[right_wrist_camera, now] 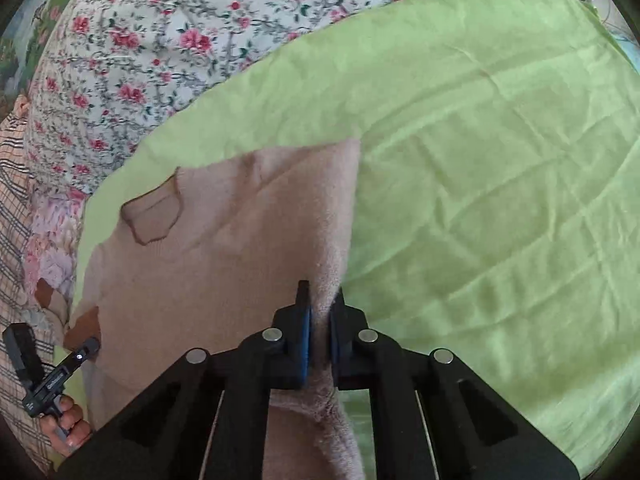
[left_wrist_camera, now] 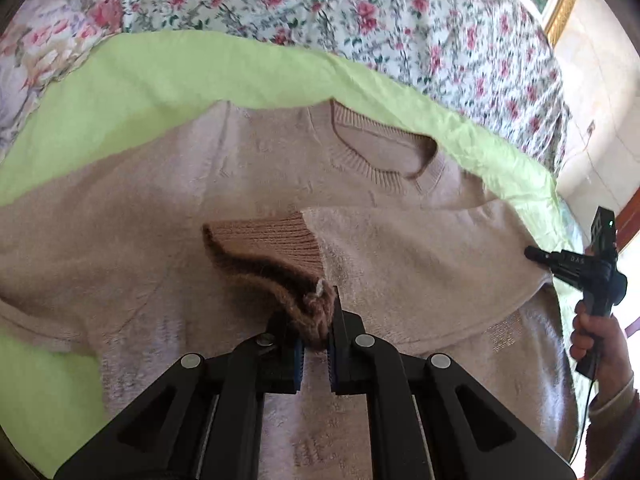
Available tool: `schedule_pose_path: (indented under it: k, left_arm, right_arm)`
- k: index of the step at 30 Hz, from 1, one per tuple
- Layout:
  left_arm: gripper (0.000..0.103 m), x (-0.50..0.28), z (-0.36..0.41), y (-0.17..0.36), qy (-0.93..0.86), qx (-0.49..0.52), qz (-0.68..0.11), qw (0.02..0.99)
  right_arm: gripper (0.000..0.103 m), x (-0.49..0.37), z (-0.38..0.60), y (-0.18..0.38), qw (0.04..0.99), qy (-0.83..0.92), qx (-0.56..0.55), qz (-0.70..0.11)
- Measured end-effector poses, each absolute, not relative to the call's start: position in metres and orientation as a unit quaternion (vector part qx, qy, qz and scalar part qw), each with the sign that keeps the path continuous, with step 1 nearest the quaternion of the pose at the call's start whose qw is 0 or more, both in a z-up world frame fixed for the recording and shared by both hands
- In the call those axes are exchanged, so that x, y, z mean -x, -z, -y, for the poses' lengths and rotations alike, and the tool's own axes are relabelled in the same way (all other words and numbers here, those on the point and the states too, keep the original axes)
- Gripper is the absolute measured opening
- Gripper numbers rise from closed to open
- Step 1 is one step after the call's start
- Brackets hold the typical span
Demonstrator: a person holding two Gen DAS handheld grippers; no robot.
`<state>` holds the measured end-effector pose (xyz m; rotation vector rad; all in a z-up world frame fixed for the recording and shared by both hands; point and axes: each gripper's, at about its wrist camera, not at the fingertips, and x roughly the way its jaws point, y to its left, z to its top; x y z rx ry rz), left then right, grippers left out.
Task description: Fold small clothes
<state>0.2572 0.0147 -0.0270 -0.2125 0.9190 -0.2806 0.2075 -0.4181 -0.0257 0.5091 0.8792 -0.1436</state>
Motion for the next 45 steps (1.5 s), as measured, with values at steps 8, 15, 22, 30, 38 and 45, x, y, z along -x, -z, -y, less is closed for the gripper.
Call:
schedule_pose_path:
  k: [8,15,22,30,38,45]
  left_arm:
    - [0.01,-0.26,-0.015,0.036,0.126,0.102,-0.461,0.873]
    - [0.016,-0.246,-0.029,0.033,0.112,0.104,-0.463,0.873]
    - [0.053,-0.207,-0.098,0.011,0.038,0.132,-0.437,0.889]
    - [0.077,-0.208,-0.24,-0.016,-0.122,0.194,-0.402,0.886]
    - [0.078,-0.255,-0.363,-0.019,-0.213,0.256,-0.386,0.86]
    - [0.014,-0.283,-0.371,-0.017,-0.184,0.245,-0.389,0.869]
  right_arm:
    - [0.018,-0.19,0.379,-0.003,0.904,0.059,-0.201,-0.373]
    - [0.026,-0.189,0.379,0.02,0.873,0.071,-0.233,-0.423]
    - [0.05,-0.151,0.338,-0.014,0.895,0.017,-0.224,-0.385]
    - [0.051,-0.137,0.292,-0.002,0.883,-0.037,-0.217,-0.415]
    - [0.052,-0.137,0.273,0.011,0.871,-0.049,-0.214,-0.44]
    - [0.052,-0.142,0.269,0.016,0.866,-0.05,-0.221,-0.446]
